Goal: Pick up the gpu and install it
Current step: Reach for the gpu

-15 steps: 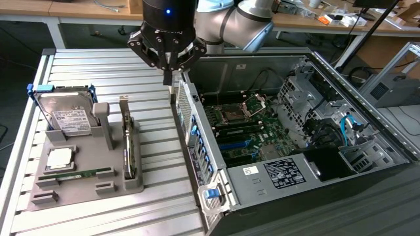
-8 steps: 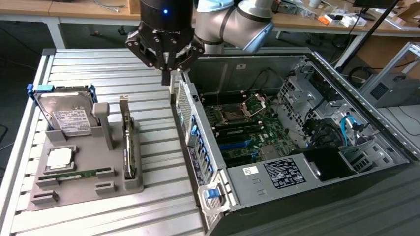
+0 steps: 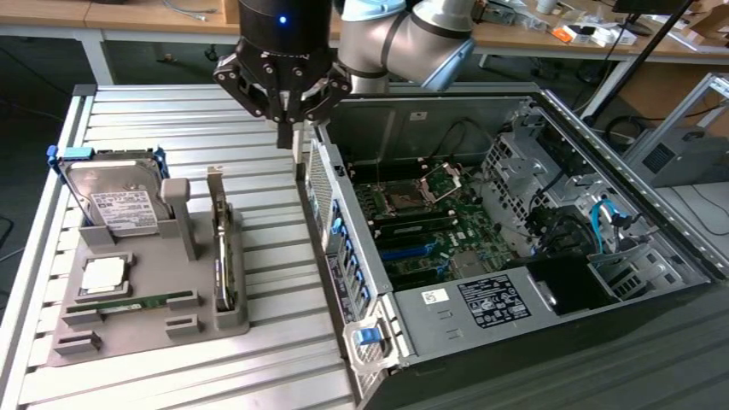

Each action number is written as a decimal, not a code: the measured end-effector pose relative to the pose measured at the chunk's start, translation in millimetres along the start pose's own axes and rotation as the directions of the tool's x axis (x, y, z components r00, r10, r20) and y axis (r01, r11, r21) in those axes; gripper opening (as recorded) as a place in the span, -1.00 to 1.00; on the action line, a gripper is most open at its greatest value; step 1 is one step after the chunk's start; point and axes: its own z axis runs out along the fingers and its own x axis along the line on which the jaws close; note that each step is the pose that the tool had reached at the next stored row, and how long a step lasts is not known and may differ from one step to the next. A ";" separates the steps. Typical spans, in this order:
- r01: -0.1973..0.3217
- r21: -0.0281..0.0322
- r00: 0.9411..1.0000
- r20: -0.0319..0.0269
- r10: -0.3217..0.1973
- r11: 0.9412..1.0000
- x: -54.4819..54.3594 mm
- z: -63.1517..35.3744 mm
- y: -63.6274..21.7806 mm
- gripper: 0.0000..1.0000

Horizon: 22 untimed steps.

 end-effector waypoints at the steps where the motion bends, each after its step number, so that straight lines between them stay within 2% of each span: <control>1: 0.000 0.000 1.000 0.000 0.000 1.000 0.6 0.0 -0.1 -0.79; 22: 0.000 0.000 1.000 0.000 0.000 1.000 8.7 -0.1 -1.9 -0.79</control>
